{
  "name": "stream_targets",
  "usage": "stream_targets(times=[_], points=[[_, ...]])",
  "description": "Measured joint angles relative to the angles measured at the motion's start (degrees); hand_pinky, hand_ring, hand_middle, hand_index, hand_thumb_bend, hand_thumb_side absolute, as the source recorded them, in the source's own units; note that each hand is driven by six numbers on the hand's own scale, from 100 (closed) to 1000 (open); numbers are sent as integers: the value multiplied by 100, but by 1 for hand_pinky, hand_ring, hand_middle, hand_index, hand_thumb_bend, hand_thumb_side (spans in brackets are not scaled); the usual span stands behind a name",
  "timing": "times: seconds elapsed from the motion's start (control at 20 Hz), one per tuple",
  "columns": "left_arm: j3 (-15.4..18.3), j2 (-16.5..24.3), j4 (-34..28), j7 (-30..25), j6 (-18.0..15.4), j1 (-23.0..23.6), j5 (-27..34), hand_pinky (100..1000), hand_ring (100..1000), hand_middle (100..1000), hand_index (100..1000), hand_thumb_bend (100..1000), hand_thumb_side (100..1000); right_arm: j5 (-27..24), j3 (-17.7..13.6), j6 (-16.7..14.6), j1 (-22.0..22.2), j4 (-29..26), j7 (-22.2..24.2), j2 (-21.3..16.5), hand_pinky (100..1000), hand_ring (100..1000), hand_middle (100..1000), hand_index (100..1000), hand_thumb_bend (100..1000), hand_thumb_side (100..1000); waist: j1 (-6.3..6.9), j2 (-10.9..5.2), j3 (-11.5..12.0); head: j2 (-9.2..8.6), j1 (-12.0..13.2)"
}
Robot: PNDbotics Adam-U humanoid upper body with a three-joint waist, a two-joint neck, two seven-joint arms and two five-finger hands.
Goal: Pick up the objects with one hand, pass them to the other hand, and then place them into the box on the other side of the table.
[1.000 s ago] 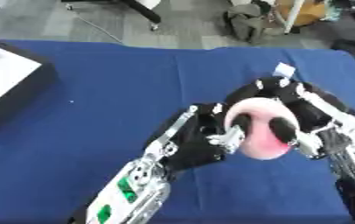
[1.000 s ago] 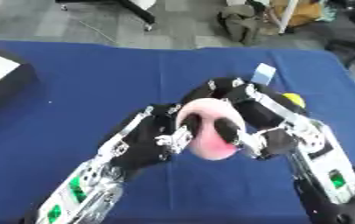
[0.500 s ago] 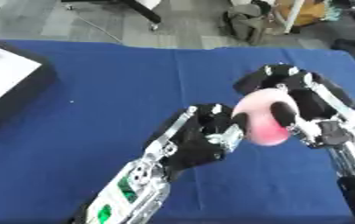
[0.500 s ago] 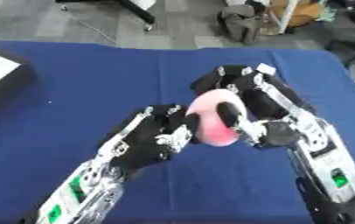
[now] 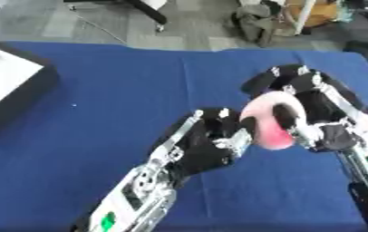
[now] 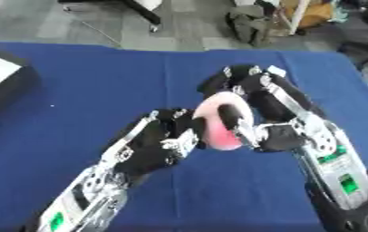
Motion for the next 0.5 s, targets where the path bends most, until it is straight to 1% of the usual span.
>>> stream_targets(times=[0.1,0.15,0.2,0.25,0.35,0.4,0.45,0.5], points=[[0,0,2,0,0,8,0,654,665,595,427,159,254,46,17,-29,-7,0,-70,0,741,732,554,357,100,470,-1,0,0,0,0],[0,0,5,-1,0,17,0,665,689,633,479,260,289,62,34,-42,-20,-1,-96,0,741,732,554,356,100,470,-1,0,0,0,0],[0,0,13,-5,-1,25,-1,671,702,652,504,308,305,69,44,-57,-35,-1,-111,0,741,731,554,356,100,470,-2,0,1,0,0],[-1,0,25,-11,-2,33,-3,684,730,695,555,433,343,72,61,-68,-50,-2,-121,-1,741,731,553,355,100,470,-2,0,1,0,0],[-2,0,35,-44,-7,34,-31,691,748,723,608,527,375,73,87,-88,-52,-2,-125,-2,741,731,553,354,100,470,-2,0,2,0,0],[-2,0,37,-62,-6,35,-62,702,767,749,670,593,392,73,103,-100,-54,-2,-119,-3,741,731,553,354,100,470,-2,0,2,0,0],[-2,1,40,-78,-7,35,-105,712,784,774,709,648,403,73,108,-112,-59,-2,-115,-3,741,731,553,353,100,470,-2,0,2,0,-1],[-2,1,53,-98,-5,35,-161,719,795,792,733,679,411,73,109,-118,-69,-2,-113,-3,741,731,553,353,100,470,-2,0,2,0,-1]])
